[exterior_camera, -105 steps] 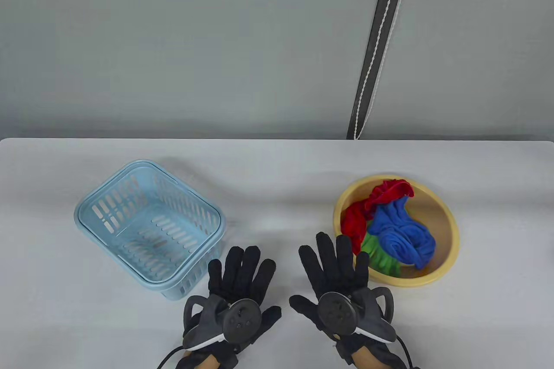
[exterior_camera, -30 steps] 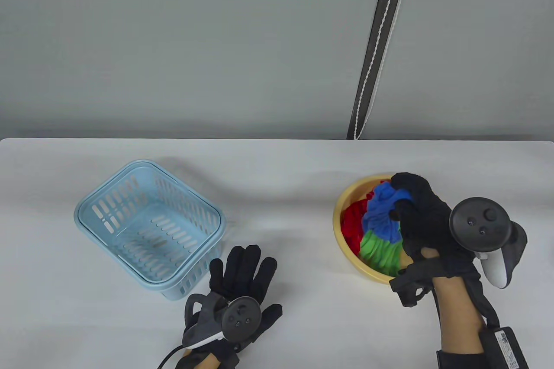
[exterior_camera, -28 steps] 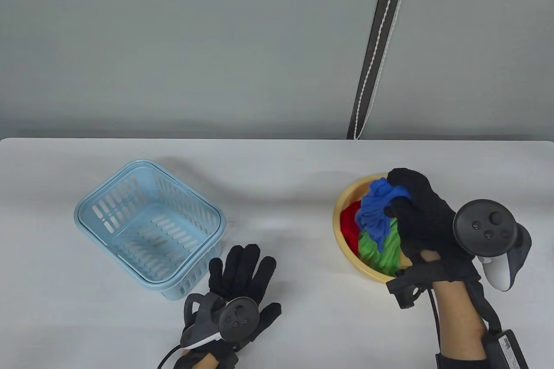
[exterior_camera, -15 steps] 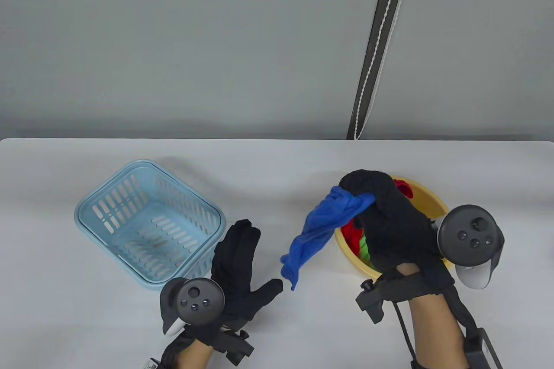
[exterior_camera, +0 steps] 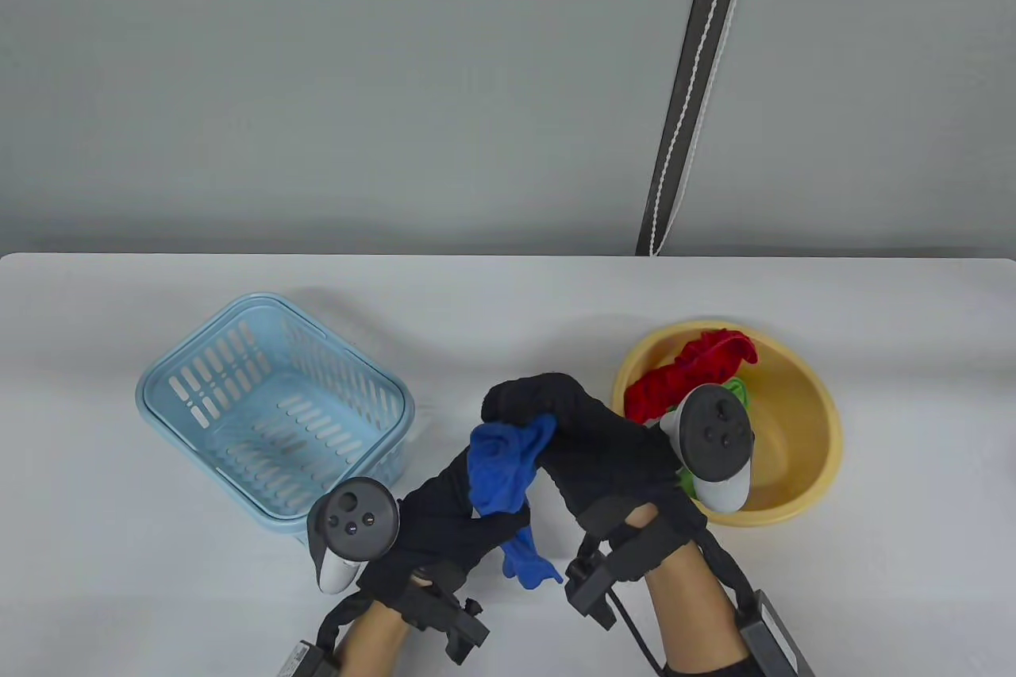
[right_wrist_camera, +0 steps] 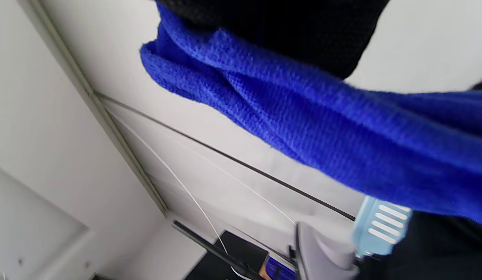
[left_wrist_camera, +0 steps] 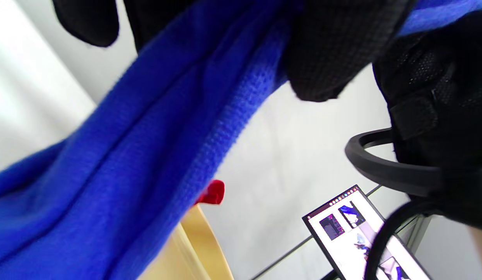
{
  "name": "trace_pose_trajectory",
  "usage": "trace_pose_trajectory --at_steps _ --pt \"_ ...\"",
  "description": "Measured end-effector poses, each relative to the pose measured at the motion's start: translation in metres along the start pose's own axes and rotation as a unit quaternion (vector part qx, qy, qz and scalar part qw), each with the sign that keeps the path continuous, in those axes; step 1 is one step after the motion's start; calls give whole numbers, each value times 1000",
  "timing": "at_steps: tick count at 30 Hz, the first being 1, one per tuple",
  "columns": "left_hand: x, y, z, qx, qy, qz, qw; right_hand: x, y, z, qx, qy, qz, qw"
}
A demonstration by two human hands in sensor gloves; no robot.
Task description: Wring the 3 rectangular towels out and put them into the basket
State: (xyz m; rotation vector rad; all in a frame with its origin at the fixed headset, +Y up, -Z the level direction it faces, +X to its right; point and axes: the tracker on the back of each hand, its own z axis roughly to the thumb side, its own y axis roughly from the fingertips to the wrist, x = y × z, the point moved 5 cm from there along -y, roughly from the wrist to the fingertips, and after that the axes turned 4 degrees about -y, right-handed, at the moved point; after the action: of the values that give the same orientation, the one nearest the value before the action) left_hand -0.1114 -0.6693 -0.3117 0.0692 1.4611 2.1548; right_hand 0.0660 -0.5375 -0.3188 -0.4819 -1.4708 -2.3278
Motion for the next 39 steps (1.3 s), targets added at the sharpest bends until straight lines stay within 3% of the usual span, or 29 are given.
trace_pose_trajectory --at_steps 5,11,16,18,23,26,29,30,33,34,35,38,39 --pt "4 5 -16 29 49 -8 998 -30 14 -29 23 -70 -105 992" --pt "20 12 -28 38 167 25 985 -80 56 -90 121 -107 -246 956" --pt "28 14 -29 40 206 49 977 -80 84 -140 211 -103 -247 940" --pt "33 17 -31 51 197 64 977 -78 90 -149 207 -100 -237 944" --pt "48 26 -40 75 190 102 974 -96 106 -145 217 -40 -275 936" --pt "44 24 -40 85 146 83 982 -86 94 -124 154 72 -210 963" --pt "29 20 -37 88 112 42 989 -51 77 -106 98 181 -97 974" --pt "26 20 -36 89 105 32 990 -41 74 -104 91 221 -63 969" --pt "11 16 -31 71 87 -16 994 -6 68 -114 131 406 49 903" --pt "7 15 -29 66 96 -31 993 4 67 -125 146 424 88 890" --pt "4 14 -29 63 108 -37 991 8 68 -130 156 419 94 889" --pt "-3 13 -31 60 177 -49 981 6 68 -145 159 357 27 920" --pt "-4 14 -33 63 213 -45 974 7 68 -151 163 316 35 934"
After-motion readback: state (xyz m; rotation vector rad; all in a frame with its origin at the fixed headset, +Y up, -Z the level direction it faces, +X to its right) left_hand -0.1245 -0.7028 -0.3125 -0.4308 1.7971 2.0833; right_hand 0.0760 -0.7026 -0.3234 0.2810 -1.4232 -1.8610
